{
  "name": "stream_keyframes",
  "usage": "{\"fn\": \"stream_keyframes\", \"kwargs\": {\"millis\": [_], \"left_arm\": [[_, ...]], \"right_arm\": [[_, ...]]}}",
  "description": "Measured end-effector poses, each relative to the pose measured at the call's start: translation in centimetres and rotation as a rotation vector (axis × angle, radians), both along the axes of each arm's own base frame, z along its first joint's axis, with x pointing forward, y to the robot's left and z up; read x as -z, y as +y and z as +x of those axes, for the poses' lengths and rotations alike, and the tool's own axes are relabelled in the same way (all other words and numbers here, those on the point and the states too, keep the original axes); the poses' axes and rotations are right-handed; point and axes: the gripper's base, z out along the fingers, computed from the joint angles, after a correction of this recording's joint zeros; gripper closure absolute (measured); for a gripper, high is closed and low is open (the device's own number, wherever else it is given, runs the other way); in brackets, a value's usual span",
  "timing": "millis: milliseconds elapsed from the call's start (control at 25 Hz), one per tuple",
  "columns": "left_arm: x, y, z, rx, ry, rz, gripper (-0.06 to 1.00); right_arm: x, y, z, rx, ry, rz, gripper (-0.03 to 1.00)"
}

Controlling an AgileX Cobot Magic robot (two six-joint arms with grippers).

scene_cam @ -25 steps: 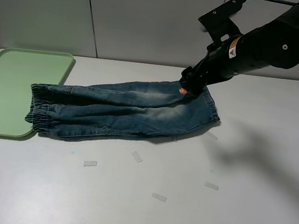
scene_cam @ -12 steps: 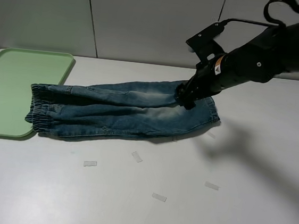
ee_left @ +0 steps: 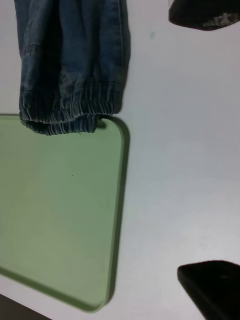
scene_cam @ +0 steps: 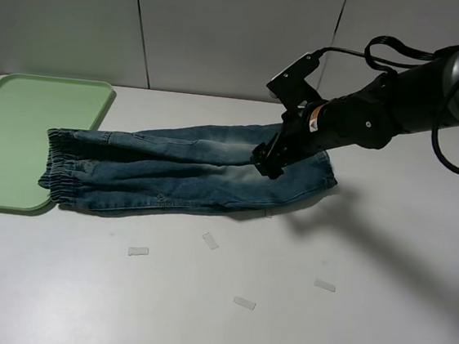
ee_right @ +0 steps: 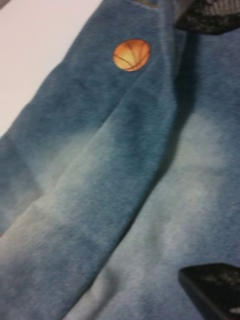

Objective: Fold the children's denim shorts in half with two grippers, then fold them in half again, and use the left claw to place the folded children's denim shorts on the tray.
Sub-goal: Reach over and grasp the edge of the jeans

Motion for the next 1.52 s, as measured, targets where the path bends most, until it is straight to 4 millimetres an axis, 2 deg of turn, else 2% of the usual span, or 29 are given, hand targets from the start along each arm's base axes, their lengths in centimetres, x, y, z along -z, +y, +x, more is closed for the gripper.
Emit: {"fn": "stream_keyframes", "kwargs": {"millis": [360,640,920,1520], "left_arm": [[0.0,0.0,0.0,0.0,0.0,0.0,0.03],[0.0,0.0,0.0,0.0,0.0,0.0,0.03],[0.0,0.0,0.0,0.0,0.0,0.0,0.03],[0.0,0.0,0.0,0.0,0.0,0.0,0.03]], "right_arm": [[1.3,0.3,0.3,-0.012,-0.002,0.017,0.27],[2.6,0.2,0.4,0.114,0.077,0.091,0.27],[4.3,-1.2,1.3,0.27,0.14,0.177,0.27],[6.8,-0.8,2.8,0.307,0.129,0.285,0.27]]}}
